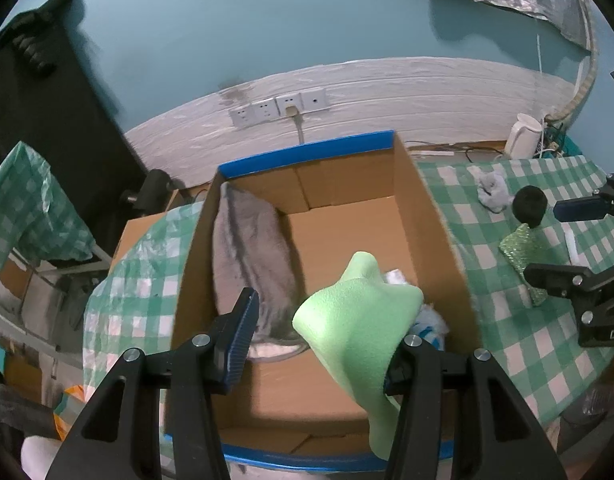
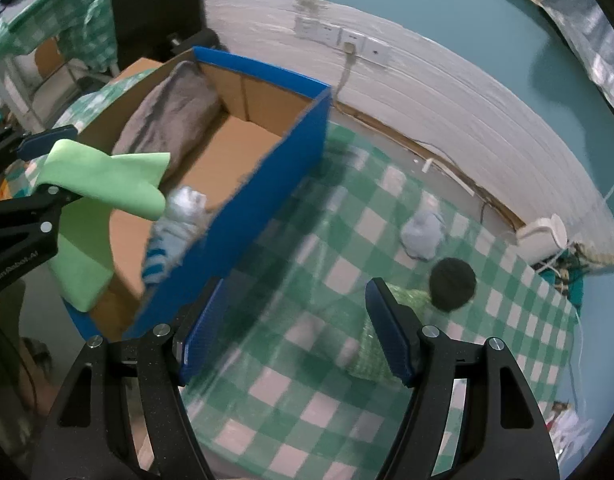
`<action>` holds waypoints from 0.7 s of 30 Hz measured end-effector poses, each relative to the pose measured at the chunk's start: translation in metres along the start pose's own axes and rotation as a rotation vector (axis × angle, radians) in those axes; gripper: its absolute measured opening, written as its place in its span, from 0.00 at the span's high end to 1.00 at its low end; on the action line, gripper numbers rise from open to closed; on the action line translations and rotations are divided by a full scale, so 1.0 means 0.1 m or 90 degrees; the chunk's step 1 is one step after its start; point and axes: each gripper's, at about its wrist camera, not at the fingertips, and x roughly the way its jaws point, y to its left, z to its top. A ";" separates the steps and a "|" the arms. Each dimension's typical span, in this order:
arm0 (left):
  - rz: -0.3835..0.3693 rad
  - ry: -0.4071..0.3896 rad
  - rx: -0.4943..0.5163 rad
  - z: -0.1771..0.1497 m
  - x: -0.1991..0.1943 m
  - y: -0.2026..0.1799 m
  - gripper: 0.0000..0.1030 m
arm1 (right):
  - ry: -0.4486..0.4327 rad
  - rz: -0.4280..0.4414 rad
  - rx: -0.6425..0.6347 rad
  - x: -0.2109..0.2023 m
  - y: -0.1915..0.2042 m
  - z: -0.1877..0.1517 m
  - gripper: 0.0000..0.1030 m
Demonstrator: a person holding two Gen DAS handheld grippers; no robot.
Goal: Organize soft objects
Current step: 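Open the right gripper dropping the striped bundle into the box while the left lowers the boot, then lower the green foam boot into the box and open the left gripper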
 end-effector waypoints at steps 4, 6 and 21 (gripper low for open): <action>-0.010 -0.005 0.008 0.05 -0.03 -0.13 0.50 | 0.002 -0.010 0.027 -0.03 -0.21 -0.11 0.31; -0.015 -0.006 0.013 0.08 -0.04 -0.20 0.50 | 0.002 -0.014 0.042 -0.04 -0.31 -0.16 0.31; -0.035 -0.010 0.029 0.25 -0.09 -0.63 0.47 | 0.005 -0.039 0.122 -0.11 -0.97 -0.58 0.31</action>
